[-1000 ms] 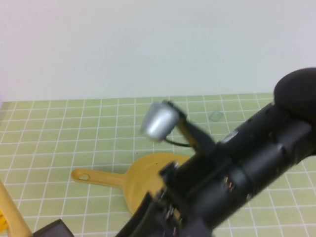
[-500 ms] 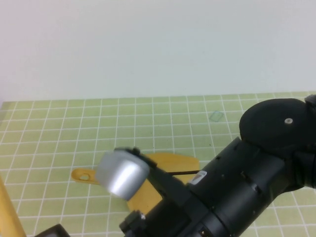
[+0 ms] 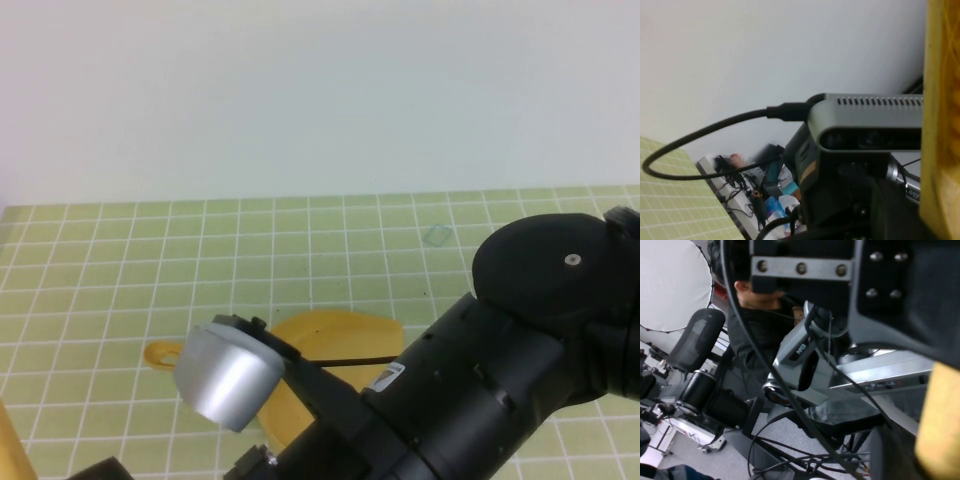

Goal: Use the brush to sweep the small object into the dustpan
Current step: Hand over the broom, then pick up the dustpan from the table

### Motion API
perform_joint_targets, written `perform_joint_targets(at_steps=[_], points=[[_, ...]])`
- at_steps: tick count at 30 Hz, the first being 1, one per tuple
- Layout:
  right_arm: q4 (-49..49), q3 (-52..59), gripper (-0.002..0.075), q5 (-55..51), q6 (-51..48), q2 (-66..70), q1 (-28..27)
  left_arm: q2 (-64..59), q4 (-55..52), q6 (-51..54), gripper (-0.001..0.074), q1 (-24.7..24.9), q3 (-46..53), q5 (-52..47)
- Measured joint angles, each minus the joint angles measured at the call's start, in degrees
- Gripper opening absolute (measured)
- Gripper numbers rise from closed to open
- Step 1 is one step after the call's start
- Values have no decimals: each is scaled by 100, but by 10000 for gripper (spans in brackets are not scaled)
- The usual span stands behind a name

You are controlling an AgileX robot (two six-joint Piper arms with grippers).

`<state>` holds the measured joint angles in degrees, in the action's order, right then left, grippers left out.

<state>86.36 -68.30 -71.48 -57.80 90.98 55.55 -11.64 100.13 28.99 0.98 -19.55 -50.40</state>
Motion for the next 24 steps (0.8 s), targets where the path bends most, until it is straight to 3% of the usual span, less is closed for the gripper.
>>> perform_joint_targets(at_steps=[2, 5, 10, 12, 18, 24], points=[[83, 0, -1, 24, -80, 0, 0, 0, 25, 23, 146, 0, 0, 0], [87, -19, -3, 274, -80, 0, -10, 0, 37, 71, 181, 0, -10, 0], [-242, -185, -3, 460, 6, -10, -355, 0, -111, 222, 456, 0, -22, 181], [-523, -397, -3, 355, 220, -10, -641, 0, -337, 196, 516, 0, -174, 203], [-1596, -987, -3, 254, 911, -137, -1668, 0, -2382, -713, 484, 0, -906, 343], [-3508, -1097, -3, 254, 1625, -404, -2459, -527, -5103, -1737, 455, 0, -1813, -162]])
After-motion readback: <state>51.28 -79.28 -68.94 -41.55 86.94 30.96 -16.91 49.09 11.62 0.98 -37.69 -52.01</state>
